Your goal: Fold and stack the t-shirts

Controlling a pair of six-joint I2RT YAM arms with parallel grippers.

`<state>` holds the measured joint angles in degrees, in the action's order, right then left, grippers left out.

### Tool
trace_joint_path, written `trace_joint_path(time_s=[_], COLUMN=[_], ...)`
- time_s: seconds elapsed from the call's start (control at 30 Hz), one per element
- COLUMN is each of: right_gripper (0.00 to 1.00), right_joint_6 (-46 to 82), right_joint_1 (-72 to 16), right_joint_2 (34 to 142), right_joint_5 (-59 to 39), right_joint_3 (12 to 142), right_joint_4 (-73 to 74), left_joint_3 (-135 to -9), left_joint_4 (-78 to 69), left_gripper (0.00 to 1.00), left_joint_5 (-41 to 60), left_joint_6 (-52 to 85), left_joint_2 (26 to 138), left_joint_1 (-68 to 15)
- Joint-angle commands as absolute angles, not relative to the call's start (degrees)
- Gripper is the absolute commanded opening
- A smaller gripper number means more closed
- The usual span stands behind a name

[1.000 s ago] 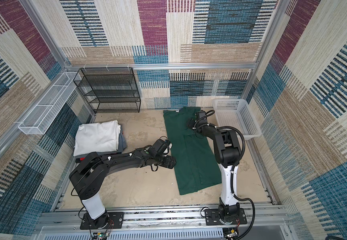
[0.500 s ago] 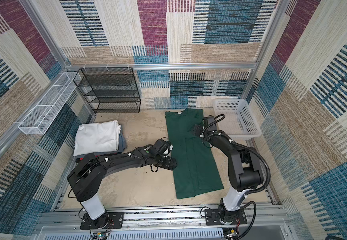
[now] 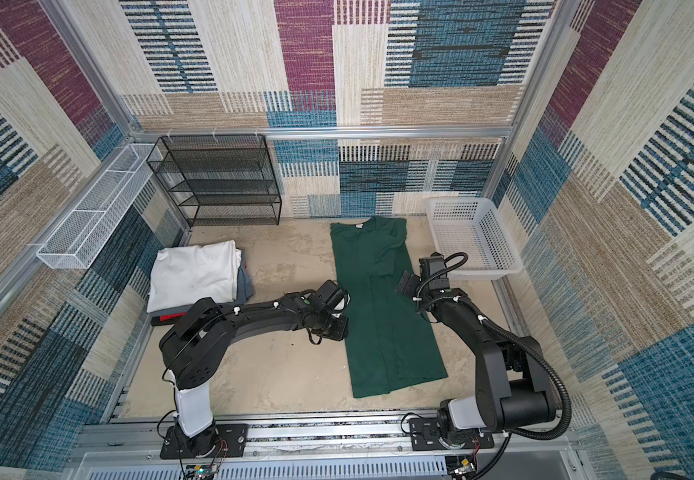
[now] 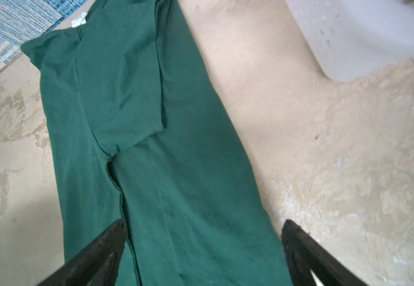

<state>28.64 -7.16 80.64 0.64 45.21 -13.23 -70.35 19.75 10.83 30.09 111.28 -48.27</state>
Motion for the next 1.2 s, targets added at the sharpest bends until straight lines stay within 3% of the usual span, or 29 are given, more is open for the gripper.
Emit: trace_joint_path(time_s=[0.0, 0.7, 0.73, 0.8, 0.87, 0.97, 1.17], right_gripper=[0.98, 0.98, 0.99, 0.99, 0.99, 0.99, 0.99], right_joint_6=[28.94, 23.35, 24.04, 24.95, 26.39, 30.09, 37.45], right_joint_1=[-7.21, -7.93, -8.44, -10.06, -13.11, -18.50, -23.47], right_joint_2=[79.78, 77.65, 77.21, 76.65, 75.80, 73.30, 67.25], right_joint_5=[2.10, -6.39, -6.55, -6.59, -5.17, -3.53, -4.08], right_joint_3=[44.47, 43.44, 43.07, 42.79, 42.76, 42.05, 37.88], right_joint_4=[-12.56, -10.75, -11.25, -13.14, -16.18, -19.64, -25.78], left_joint_3=[-72.01, -64.35, -64.09, -63.41, -62.06, -59.37, -54.37], left_joint_4=[25.51, 28.63, 28.81, 29.01, 28.68, 27.45, 27.12], left_gripper=[0.00, 0.00, 0.09, 0.37, 0.53, 0.64, 0.71], left_joint_5=[9.70, 0.98, 0.95, 0.71, 0.69, 1.47, 1.73], left_joint_6=[30.58, 27.98, 27.64, 27.10, 26.70, 26.54, 26.17], left_joint_2=[113.57, 103.27, 102.27, 99.92, 96.79, 92.22, 84.96], left_joint_1=[-48.21, -35.25, -34.95, -34.79, -34.76, -34.78, -34.72])
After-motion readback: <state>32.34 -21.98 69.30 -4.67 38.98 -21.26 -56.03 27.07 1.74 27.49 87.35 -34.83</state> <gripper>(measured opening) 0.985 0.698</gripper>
